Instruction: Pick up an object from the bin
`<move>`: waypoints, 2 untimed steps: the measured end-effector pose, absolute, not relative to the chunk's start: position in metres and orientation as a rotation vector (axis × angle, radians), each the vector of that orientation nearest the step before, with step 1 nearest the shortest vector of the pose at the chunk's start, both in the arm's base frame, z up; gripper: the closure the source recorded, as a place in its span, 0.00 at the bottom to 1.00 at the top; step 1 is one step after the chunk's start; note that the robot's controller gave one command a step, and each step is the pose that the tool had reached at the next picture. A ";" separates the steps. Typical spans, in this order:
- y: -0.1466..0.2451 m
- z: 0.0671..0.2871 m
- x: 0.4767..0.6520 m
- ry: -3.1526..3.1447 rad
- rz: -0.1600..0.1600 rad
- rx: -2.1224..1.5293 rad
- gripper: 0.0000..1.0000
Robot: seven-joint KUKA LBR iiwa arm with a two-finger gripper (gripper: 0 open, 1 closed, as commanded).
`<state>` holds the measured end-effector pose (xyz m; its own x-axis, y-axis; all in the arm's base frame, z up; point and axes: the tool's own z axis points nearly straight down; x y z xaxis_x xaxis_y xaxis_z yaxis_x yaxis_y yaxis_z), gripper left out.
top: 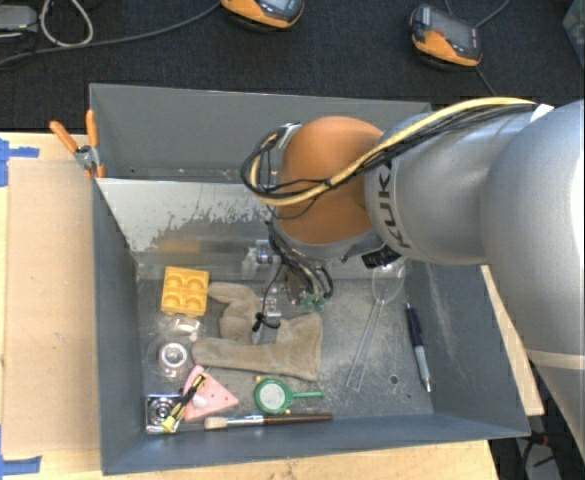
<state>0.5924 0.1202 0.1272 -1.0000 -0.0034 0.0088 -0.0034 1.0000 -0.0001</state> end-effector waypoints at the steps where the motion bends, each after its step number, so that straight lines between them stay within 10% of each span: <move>1: 0.120 0.131 0.594 -3.140 -0.001 0.000 0.00; 2: 0.086 0.081 0.544 -3.133 -0.003 0.170 1.00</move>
Offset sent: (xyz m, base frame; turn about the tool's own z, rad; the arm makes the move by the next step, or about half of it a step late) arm -0.0479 -0.0349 -0.0456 -0.1070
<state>0.5443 0.0857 0.0809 -0.9941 -0.1082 0.0043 -0.1082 0.9941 0.0021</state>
